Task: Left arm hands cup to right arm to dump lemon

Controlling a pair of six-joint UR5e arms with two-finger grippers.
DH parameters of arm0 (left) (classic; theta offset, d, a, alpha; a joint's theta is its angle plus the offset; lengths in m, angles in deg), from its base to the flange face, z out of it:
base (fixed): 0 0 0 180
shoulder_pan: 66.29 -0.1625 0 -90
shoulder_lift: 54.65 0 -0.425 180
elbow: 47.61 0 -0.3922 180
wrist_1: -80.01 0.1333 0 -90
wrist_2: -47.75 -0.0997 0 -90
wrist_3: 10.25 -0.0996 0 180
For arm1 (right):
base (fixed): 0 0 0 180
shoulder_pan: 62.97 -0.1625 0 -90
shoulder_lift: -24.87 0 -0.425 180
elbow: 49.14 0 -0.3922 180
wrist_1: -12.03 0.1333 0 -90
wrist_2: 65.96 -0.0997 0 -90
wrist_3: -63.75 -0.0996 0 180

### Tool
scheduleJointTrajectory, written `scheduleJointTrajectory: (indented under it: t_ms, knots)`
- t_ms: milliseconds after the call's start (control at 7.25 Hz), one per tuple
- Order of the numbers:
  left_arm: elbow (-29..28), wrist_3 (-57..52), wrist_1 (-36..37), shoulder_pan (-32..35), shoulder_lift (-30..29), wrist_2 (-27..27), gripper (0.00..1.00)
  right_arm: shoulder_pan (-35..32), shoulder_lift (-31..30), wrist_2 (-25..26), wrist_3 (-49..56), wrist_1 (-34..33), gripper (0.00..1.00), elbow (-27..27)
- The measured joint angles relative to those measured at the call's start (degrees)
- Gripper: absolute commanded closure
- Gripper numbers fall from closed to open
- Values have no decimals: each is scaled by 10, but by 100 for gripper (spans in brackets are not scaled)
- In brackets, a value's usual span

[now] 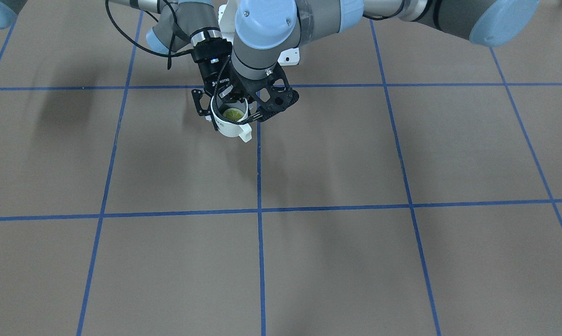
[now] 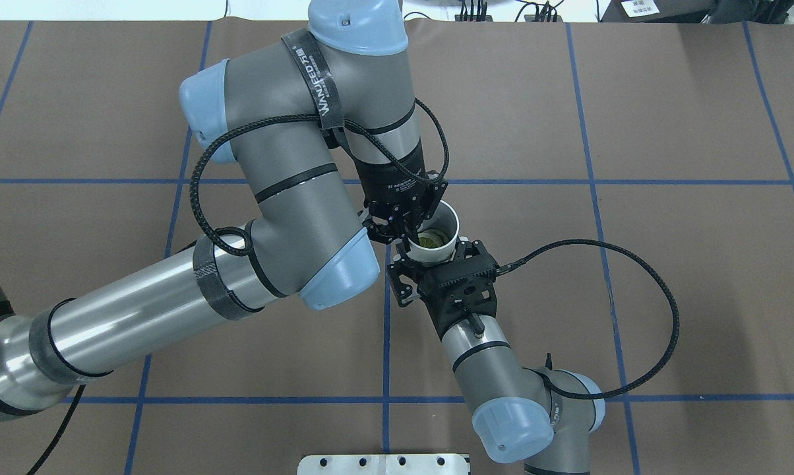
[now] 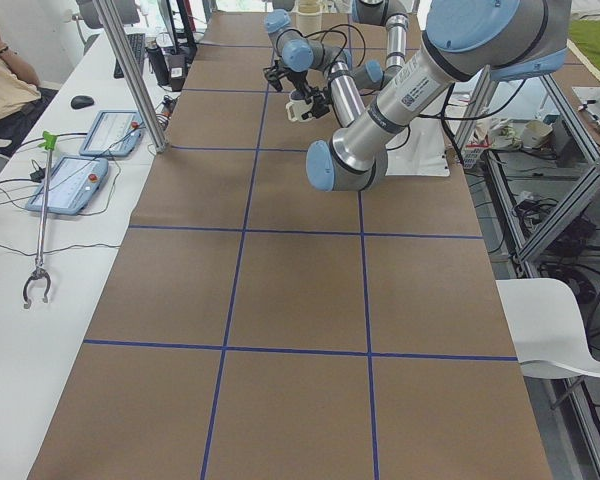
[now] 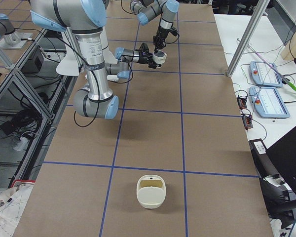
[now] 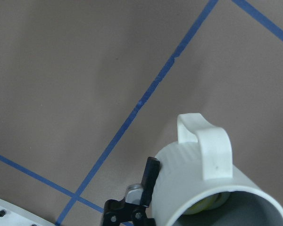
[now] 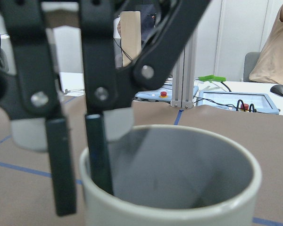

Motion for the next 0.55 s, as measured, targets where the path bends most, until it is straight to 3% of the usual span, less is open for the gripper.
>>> scheduleJointTrajectory:
  t_ms: [552]
  knots:
    - [115, 1, 4, 47, 6, -3, 0, -8, -7, 2, 4, 5, 81, -5]
